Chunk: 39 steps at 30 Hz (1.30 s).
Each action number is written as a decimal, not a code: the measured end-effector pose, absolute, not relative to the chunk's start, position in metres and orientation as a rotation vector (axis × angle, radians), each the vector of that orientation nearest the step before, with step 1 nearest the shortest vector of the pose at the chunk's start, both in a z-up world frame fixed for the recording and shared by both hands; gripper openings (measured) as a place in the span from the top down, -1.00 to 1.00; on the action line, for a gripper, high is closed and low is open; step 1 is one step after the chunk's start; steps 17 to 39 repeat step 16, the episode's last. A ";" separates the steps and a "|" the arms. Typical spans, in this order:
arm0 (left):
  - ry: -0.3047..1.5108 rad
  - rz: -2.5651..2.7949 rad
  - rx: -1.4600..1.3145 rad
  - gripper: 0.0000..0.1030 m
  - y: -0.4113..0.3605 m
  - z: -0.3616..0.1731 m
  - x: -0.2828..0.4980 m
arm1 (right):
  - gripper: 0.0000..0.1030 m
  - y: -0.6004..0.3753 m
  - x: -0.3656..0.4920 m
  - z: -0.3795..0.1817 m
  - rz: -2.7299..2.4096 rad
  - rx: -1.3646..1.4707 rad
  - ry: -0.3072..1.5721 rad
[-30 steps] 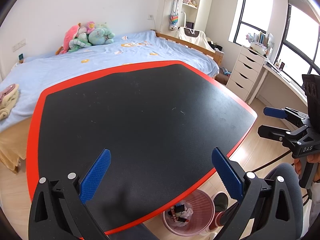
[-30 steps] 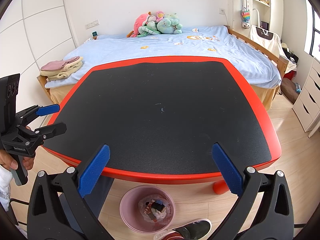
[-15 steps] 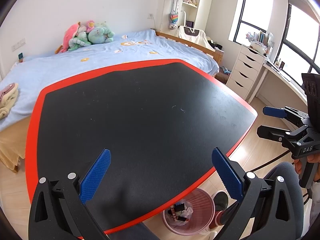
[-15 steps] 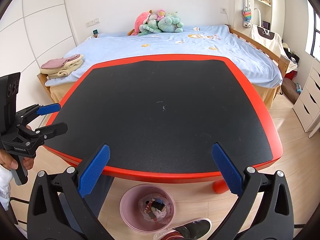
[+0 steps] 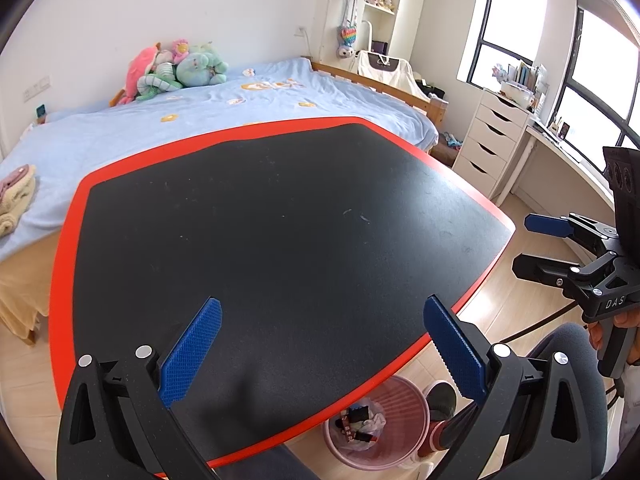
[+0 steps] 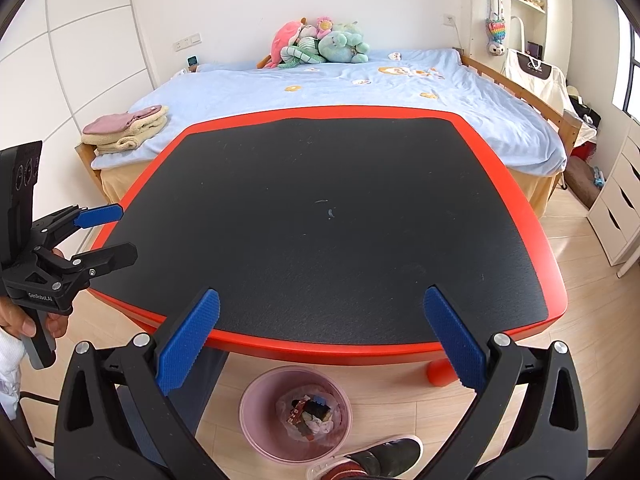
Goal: Collect trash
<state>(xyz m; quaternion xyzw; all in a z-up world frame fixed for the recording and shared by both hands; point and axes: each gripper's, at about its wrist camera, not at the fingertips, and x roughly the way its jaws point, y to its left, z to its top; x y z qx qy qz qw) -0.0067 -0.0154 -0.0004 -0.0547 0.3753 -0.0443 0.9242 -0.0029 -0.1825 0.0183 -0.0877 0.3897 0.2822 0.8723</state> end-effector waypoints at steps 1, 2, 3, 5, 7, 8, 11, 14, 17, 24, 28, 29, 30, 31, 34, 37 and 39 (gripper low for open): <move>0.770 -0.092 -0.112 -0.88 -0.015 0.000 -0.007 | -0.95 -0.182 -0.003 0.018 0.590 -0.184 0.814; 0.768 -0.093 -0.113 -0.88 -0.015 0.000 -0.007 | -0.95 -0.183 -0.003 0.018 0.590 -0.184 0.813; 0.767 -0.094 -0.114 -0.88 -0.016 -0.002 -0.007 | -0.95 -0.183 -0.003 0.018 0.591 -0.185 0.812; 0.765 -0.098 -0.116 -0.88 -0.017 -0.004 -0.008 | -0.95 -0.182 -0.003 0.018 0.591 -0.185 0.813; 0.764 -0.100 -0.116 -0.88 -0.018 -0.006 -0.010 | -0.95 -0.182 -0.004 0.018 0.592 -0.185 0.811; 0.765 -0.101 -0.117 -0.88 -0.017 -0.006 -0.009 | -0.95 -0.182 -0.004 0.018 0.592 -0.186 0.810; 0.764 -0.106 -0.125 -0.88 -0.016 -0.005 -0.009 | -0.95 -0.182 -0.004 0.018 0.592 -0.187 0.810; 0.764 -0.095 -0.122 -0.88 -0.015 -0.003 -0.009 | -0.95 -0.182 -0.005 0.018 0.593 -0.188 0.810; 0.760 -0.089 -0.122 -0.88 -0.015 -0.002 -0.009 | -0.95 -0.182 -0.005 0.019 0.593 -0.187 0.810; 0.760 -0.089 -0.122 -0.88 -0.015 -0.002 -0.009 | -0.95 -0.182 -0.005 0.019 0.593 -0.187 0.810; 0.760 -0.089 -0.122 -0.88 -0.015 -0.002 -0.009 | -0.95 -0.182 -0.005 0.019 0.593 -0.187 0.810; 0.760 -0.089 -0.122 -0.88 -0.015 -0.002 -0.009 | -0.95 -0.182 -0.005 0.019 0.593 -0.187 0.810; 0.760 -0.089 -0.122 -0.88 -0.015 -0.002 -0.009 | -0.95 -0.182 -0.005 0.019 0.593 -0.187 0.810; 0.760 -0.089 -0.122 -0.88 -0.015 -0.002 -0.009 | -0.95 -0.182 -0.005 0.019 0.593 -0.187 0.810; 0.760 -0.089 -0.122 -0.88 -0.015 -0.002 -0.009 | -0.95 -0.182 -0.005 0.019 0.593 -0.187 0.810; 0.760 -0.089 -0.122 -0.88 -0.015 -0.002 -0.009 | -0.95 -0.182 -0.005 0.019 0.593 -0.187 0.810; 0.760 -0.089 -0.122 -0.88 -0.015 -0.002 -0.009 | -0.95 -0.182 -0.005 0.019 0.593 -0.187 0.810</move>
